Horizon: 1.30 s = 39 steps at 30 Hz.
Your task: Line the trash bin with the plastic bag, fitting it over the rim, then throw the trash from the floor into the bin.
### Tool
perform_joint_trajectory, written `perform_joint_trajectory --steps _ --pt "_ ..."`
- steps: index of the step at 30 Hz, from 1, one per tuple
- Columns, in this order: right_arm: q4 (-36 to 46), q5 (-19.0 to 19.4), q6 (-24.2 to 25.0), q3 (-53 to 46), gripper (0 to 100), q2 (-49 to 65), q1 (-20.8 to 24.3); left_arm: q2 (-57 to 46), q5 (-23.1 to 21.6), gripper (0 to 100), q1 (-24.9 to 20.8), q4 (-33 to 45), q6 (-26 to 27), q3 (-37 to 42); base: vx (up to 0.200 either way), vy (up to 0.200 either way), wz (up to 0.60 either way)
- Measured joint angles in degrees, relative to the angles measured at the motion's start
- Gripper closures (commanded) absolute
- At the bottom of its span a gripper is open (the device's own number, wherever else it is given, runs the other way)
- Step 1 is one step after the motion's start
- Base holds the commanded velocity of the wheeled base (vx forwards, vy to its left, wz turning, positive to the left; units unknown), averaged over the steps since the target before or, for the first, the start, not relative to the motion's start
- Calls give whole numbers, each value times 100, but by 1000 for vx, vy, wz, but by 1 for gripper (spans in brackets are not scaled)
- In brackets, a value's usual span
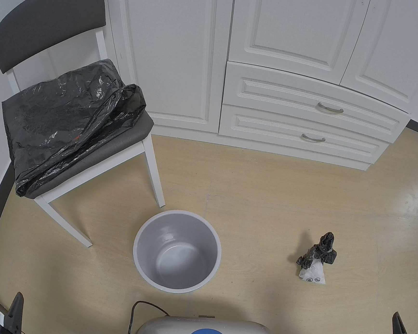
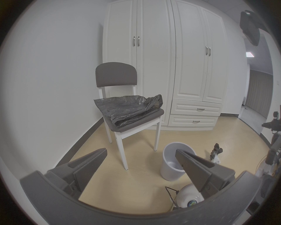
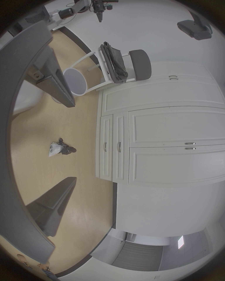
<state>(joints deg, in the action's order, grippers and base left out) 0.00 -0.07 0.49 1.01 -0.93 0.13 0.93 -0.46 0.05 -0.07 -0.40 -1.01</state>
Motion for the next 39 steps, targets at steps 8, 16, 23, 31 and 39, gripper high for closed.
perform_joint_trajectory --steps 8,16,23,31,39 --pt "0 98 -372 0 0 0 -16 0 -106 0 11 -4 267 0 0 0 0" --pt "-7 168 -464 0 0 0 -24 0 -224 0 9 -17 407 -2 0 0 0" --pt "-54 157 -283 0 0 0 -18 0 -137 0 11 -4 188 2 0 0 0" --pt "-572 140 627 375 0 0 -11 0 -54 0 11 -88 94 2 0 0 0" --pt "-479 133 257 542 0 0 -11 0 -227 0 5 -1193 -145 -372 0 0 0"
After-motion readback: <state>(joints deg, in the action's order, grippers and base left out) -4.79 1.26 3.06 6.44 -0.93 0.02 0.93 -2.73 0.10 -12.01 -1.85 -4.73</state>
